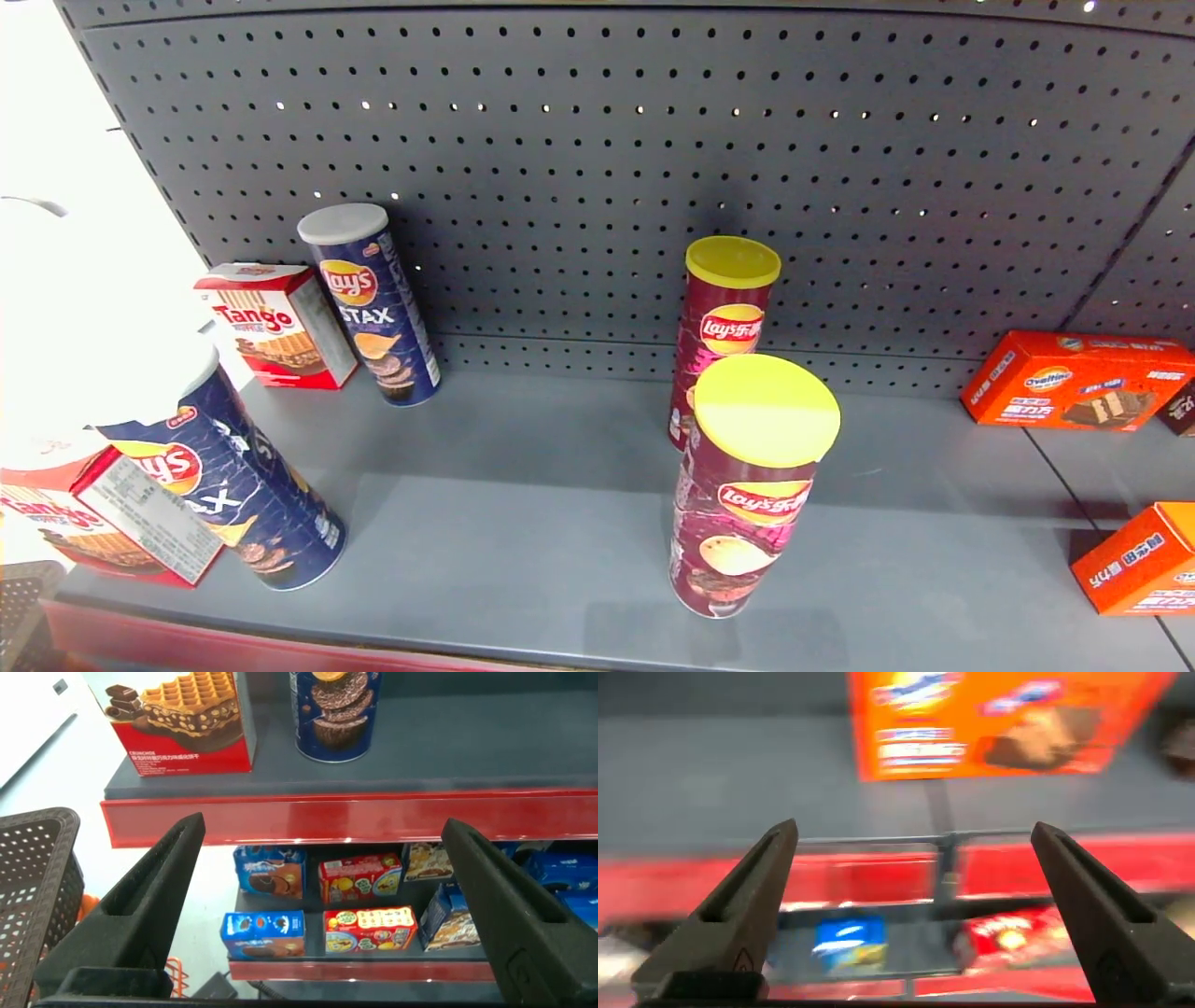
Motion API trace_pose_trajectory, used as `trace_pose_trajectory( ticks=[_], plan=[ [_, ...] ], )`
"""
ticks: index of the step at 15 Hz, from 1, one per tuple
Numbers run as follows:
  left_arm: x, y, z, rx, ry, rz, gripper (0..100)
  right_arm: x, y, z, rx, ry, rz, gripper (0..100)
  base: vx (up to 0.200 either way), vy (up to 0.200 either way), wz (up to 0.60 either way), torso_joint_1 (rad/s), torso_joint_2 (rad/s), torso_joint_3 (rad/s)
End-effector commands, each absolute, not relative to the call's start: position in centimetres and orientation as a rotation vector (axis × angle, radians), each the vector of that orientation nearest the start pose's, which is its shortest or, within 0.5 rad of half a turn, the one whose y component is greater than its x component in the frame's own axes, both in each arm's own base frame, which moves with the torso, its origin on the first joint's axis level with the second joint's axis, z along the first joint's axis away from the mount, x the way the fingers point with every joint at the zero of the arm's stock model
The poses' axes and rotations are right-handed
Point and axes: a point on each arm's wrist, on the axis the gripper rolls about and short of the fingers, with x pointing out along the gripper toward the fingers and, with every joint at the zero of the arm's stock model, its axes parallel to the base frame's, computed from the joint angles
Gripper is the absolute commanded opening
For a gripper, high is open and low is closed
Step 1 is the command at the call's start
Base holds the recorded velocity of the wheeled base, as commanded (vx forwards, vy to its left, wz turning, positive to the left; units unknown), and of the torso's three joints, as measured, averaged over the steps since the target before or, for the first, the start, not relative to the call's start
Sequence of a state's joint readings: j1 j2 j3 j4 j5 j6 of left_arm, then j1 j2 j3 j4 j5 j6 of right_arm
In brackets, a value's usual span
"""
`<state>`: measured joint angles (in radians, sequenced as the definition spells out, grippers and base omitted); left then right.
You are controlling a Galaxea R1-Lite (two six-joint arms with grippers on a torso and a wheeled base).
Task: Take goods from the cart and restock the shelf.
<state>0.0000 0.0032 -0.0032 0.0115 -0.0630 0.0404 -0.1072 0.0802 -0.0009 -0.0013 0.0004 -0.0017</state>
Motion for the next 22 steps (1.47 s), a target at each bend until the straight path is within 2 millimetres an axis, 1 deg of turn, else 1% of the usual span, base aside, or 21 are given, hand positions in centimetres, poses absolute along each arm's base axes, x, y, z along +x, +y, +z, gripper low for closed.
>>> trace_pose_trajectory(
  ticks=[1, 8, 9, 17, 18, 22],
  plan=[
    [-2.28, -0.14, 7.53, 0.04, 0.009, -0.063, 100, -2.27, 0.0, 7.61, 0.0, -0.005, 0.005, 100, 0.0, 0.0, 0.0, 0.0, 0.0, 0.0],
    [-2.27, -0.14, 7.5, 0.044, 0.009, -0.065, 100, -2.27, 0.01, 7.6, -0.002, -0.003, 0.008, 100, 0.0, 0.0, 0.0, 0.0, 0.0, 0.0],
    [-2.27, -0.14, 7.5, 0.044, 0.009, -0.065, 100, -2.27, 0.01, 7.6, 0.002, -0.003, 0.006, 100, 0.0, 0.0, -0.6, 0.002, 0.0, 0.007],
    [-2.27, -0.14, 7.52, 0.046, 0.008, -0.065, 100, -2.27, 0.01, 7.6, -0.002, -0.003, 0.005, 100, 0.0, 0.0, 0.0, 0.0, 0.0, 0.0],
    [-2.27, -0.14, 7.5, 0.046, 0.009, -0.065, 100, -2.27, 0.01, 7.6, -0.002, -0.003, 0.006, 100, 0.0, 0.0, -0.6, -0.002, 0.0, 0.002],
    [-2.27, -0.14, 7.52, 0.041, 0.008, -0.063, 100, -2.27, 0.01, 7.6, -0.002, -0.003, 0.005, 100, 0.0, 0.0, 0.0, 0.0, 0.0, 0.0]
  ],
)
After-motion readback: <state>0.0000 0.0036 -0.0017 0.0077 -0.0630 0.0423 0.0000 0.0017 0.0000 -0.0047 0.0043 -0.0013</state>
